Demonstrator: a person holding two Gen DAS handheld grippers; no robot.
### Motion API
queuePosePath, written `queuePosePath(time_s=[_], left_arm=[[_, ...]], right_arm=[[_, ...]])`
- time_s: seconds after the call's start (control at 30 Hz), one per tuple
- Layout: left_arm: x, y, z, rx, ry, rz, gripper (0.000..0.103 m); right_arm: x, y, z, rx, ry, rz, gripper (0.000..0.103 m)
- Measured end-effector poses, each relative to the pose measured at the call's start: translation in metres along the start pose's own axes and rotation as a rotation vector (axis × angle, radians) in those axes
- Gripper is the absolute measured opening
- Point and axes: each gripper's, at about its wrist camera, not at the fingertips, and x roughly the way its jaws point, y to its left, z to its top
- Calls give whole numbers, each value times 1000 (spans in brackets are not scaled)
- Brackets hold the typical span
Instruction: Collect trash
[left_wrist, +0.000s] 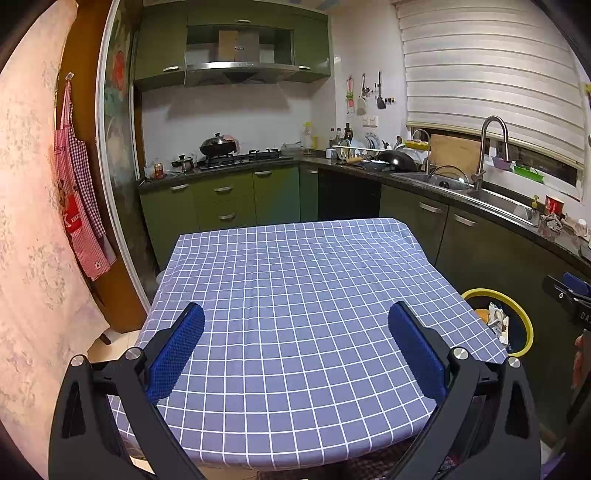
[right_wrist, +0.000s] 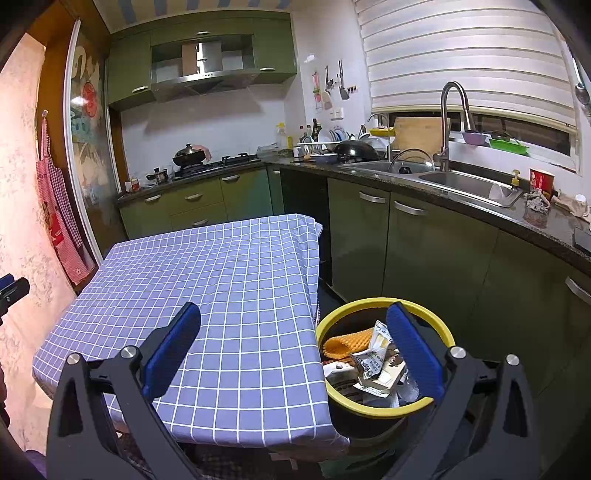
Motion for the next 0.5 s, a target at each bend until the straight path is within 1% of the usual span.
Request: queuePosePath(time_s=[0.5], left_arm=[[2, -3, -1, 3, 6, -3, 98]], right_arm=[[4, -1, 0, 3, 9, -1, 96]])
